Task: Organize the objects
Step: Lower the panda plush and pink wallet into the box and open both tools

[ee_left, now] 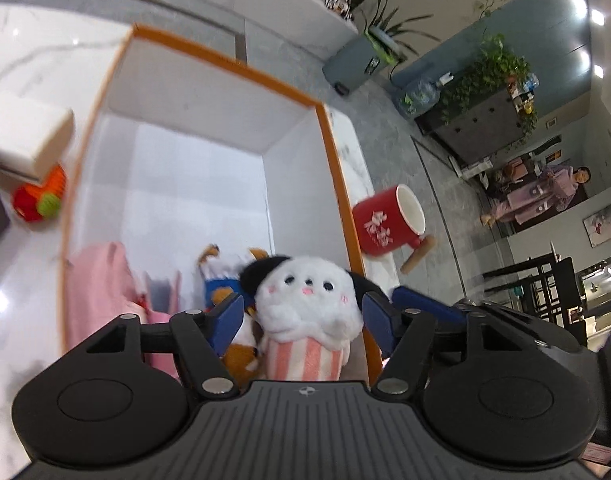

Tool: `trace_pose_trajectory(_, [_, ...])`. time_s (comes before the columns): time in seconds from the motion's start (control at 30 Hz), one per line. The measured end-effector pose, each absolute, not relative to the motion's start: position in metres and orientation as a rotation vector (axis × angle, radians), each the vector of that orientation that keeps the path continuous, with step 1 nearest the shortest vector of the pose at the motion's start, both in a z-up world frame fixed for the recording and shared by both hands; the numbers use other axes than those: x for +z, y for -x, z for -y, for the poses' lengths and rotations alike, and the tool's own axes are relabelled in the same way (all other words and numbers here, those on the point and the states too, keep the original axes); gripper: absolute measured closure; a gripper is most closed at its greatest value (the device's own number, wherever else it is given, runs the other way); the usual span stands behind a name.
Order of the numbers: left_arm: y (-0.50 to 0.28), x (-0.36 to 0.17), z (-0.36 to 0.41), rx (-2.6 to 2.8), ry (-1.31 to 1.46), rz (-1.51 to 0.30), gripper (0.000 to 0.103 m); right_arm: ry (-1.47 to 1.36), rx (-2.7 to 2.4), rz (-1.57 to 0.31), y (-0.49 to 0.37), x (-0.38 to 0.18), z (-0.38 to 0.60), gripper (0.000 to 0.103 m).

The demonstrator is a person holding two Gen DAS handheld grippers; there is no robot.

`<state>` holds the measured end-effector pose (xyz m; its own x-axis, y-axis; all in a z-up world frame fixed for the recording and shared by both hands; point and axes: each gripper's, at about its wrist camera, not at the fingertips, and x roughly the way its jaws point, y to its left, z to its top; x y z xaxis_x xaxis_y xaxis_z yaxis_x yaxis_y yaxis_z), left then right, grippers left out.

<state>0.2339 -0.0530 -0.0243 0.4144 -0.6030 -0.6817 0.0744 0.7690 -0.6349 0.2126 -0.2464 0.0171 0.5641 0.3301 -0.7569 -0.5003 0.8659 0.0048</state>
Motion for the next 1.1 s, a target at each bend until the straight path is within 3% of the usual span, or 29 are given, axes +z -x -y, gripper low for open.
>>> trace_pose_trajectory(0.37, [-0.226, -0.001, 0.034, -0.442, 0.474, -1.008, 0.03, 0.673, 0.678, -0.99, -0.24, -0.012, 0.18, 0.076])
trace_pose_trajectory(0.47, [-0.225, -0.003, 0.03, -0.451, 0.469, -1.014, 0.03, 0.708, 0.714, -1.063, -0.247, -0.013, 0.176, 0.069])
trace_pose_trajectory(0.73, [-0.222, -0.002, 0.015, -0.448, 0.468, -1.002, 0.03, 1.057, 0.807, -1.09, -0.237, -0.028, 0.147, 0.069])
trace_pose_trajectory(0.83, [-0.221, 0.0, 0.011, -0.449, 0.472, -0.991, 0.038, 1.096, 0.804, -1.138, -0.244, -0.035, 0.137, 0.069])
trace_pose_trajectory(1.1, [-0.22, 0.003, 0.013, -0.502, 0.397, -0.981, 0.038, 1.009, 0.817, -1.158, -0.255, -0.044, 0.143, 0.068])
